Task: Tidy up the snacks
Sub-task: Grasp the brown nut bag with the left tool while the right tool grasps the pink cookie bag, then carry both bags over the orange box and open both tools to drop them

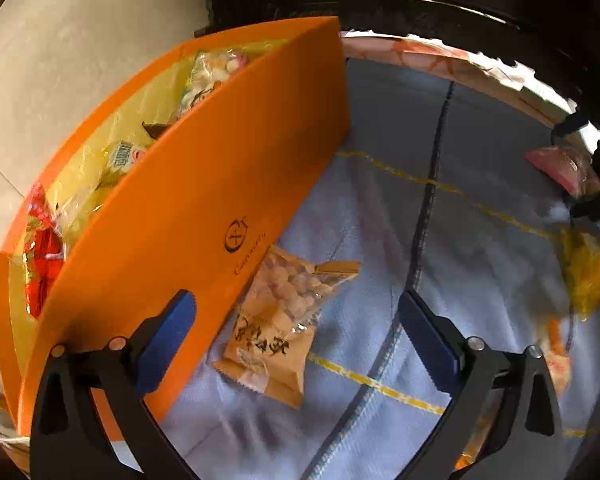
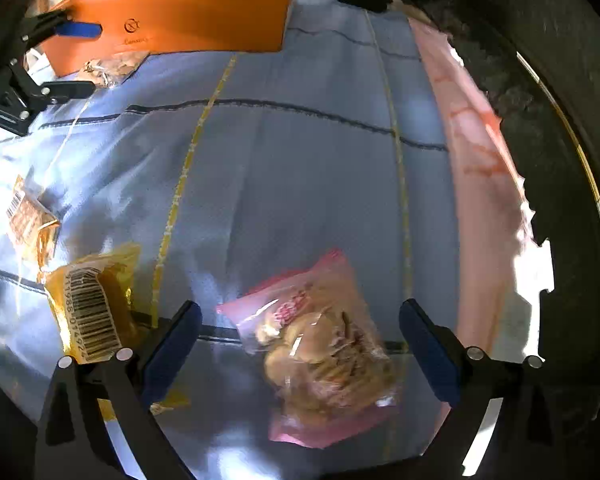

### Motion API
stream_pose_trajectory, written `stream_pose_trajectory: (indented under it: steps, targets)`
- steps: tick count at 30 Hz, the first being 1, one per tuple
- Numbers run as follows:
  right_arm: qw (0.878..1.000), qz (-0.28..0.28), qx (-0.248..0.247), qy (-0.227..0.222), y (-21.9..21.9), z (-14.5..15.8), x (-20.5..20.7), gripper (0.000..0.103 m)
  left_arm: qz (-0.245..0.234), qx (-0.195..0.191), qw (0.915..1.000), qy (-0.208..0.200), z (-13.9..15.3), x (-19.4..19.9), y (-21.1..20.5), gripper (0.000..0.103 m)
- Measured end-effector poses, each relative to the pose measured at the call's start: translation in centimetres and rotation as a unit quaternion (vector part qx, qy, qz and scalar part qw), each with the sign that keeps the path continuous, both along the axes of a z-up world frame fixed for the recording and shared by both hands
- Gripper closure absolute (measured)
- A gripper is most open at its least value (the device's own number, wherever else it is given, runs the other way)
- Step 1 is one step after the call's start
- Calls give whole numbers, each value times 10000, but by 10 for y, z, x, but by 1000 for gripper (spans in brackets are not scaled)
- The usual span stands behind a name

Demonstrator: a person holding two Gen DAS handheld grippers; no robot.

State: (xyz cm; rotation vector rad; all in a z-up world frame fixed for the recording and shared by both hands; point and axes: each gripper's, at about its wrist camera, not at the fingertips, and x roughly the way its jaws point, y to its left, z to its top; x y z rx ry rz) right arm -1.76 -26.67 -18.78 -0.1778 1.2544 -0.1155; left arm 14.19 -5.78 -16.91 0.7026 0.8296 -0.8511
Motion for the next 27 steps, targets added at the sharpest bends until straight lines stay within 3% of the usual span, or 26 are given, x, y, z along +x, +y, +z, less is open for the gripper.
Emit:
stream_pose_trajectory:
  steps: [2, 3, 4, 9, 12, 13, 14, 15, 16, 17, 20, 24, 27]
  targets:
    - [9999, -109, 54, 98, -2, -6, 2, 4, -232, 528, 9983, -24, -20, -5, -11, 4]
    - [9998, -174, 96, 86, -3, -8, 2, 4, -213, 540, 9983, -78, -24, -8, -11, 4]
    - [9996, -248, 143, 18, -5, -7, 1, 4, -139, 246, 9996, -98, -21, -7, -9, 4]
    - [9957, -731, 554, -135, -20, -12, -5, 4, 84, -85, 9999, 2, -30, -3, -7, 4]
    - [9927, -942, 710, -239, -22, -14, -11, 4, 930, -570, 9895, 943, -36, 12, 9, 6]
    - [9909, -1066, 778, -246, -23, -14, -12, 4, 991, -687, 9885, 917, -34, 8, 12, 8]
    - [9890, -1173, 865, -244, -23, -14, -13, 9, 880, -572, 9914, 783, -34, -1, 11, 12]
    - [9877, -1250, 887, -310, -21, -9, -14, 17, 914, -602, 9904, 843, -31, -5, 11, 32]
    - [9880, -1228, 860, -361, -17, -6, -15, 45, 1042, -575, 9892, 850, -27, -9, 12, 50]
    - [9902, -1218, 621, -297, -10, -4, -14, 53, 1185, -489, 9874, 929, -25, -12, 10, 51]
    - [9886, -1306, 725, -188, -2, -2, -12, 55, 1502, -238, 9837, 962, -23, -22, 6, 52]
    - [9909, -1148, 612, -347, 5, 14, -6, 55, 1813, -424, 9742, 1272, -10, -26, 9, 53]
    - [9882, -1211, 784, -513, 4, 33, -1, 55, 1885, -494, 9747, 1098, 19, -24, 10, 56]
